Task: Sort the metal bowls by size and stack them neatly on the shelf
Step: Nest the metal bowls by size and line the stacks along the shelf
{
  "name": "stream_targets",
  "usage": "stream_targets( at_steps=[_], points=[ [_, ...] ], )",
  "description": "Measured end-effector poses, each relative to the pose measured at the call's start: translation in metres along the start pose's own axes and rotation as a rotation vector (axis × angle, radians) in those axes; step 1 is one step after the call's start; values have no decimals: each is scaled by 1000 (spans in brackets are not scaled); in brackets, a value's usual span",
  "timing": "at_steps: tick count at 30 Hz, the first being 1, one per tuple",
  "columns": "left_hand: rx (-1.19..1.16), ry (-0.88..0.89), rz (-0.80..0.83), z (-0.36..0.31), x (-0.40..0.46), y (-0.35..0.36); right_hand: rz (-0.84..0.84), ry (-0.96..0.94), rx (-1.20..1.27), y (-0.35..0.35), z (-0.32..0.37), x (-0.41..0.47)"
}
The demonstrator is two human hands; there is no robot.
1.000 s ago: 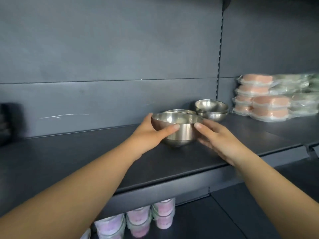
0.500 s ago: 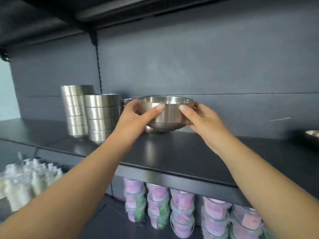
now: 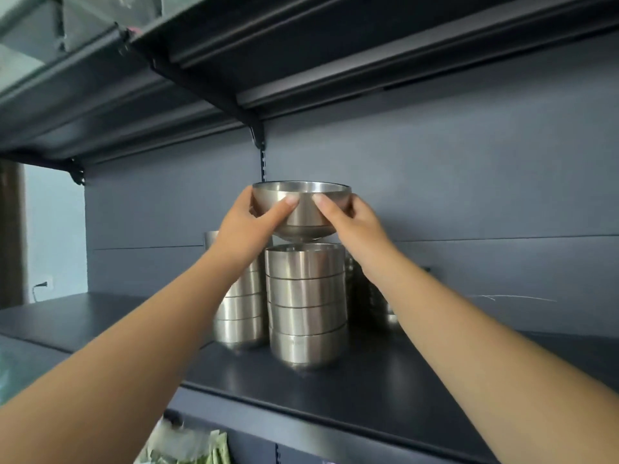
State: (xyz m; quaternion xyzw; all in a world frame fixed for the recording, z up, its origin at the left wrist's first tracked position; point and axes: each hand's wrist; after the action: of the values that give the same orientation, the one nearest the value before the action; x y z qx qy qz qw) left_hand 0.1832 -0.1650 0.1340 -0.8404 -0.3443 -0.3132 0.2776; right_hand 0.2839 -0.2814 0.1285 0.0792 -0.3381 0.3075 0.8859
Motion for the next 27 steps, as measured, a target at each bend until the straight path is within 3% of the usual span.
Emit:
stream_targets(
  at_steps=[10, 15, 27],
  points=[
    [-141, -97, -2, 70, 25, 21, -111, 84, -129, 21, -48, 29],
    [-246, -83, -62, 81, 15, 38, -137, 86, -69, 24, -69, 21],
    [-154, -73, -193, 103, -16, 63, -251, -2, -136, 41, -102, 1]
  ],
)
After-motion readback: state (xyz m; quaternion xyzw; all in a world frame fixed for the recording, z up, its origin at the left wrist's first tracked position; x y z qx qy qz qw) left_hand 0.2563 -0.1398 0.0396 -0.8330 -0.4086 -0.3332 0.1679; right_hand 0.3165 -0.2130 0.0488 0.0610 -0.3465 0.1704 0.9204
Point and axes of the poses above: each hand's wrist, its own x-axis towards the middle knuckle, its own y-axis out of the palm, z = x × y, and after that the axes turned 4 degrees about z, right-handed
